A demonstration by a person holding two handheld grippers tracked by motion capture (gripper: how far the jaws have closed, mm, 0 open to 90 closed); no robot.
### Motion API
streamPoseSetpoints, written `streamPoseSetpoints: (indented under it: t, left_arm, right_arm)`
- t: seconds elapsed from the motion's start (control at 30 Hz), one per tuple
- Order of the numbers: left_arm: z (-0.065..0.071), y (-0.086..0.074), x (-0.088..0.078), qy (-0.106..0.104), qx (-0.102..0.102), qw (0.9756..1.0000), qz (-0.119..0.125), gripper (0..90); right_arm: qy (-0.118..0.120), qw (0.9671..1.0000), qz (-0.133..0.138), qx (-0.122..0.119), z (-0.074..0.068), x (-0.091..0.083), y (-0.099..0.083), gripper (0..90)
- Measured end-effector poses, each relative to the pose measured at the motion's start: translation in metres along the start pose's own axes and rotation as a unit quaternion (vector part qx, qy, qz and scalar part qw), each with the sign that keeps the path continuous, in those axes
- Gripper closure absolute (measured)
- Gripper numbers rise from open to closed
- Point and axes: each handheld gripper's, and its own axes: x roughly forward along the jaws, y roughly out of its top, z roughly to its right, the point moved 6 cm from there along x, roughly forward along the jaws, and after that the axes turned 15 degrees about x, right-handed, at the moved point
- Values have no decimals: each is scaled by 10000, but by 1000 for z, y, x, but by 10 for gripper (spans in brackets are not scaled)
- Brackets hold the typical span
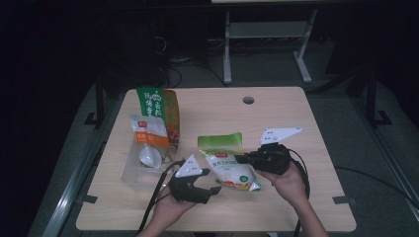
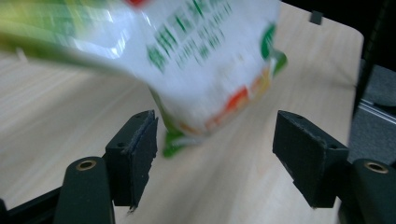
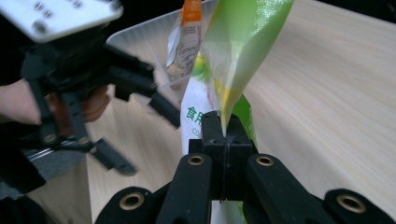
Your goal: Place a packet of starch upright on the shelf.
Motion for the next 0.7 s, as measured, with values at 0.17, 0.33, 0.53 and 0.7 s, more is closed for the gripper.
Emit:
streamPoseSetpoints:
  t: [0.17,0.33,0.53,0.7]
  left_arm:
    - [-11,2,13,-161,-276,9995,-22,349]
    - [-16,8,18,-279,-365,9989,70,569]
    - [-19,14,18,-329,-373,9987,89,805]
    - [-20,15,20,-199,-381,9990,93,891]
  right_arm:
    - [114,9999,2,-15,4,-1,-10,899]
    - [136,9998,-15,-142,4,-1,-16,898]
    - [49,9997,-121,-201,4,1,-23,897]
    - [-61,9997,-105,-223,8,0,-24,897]
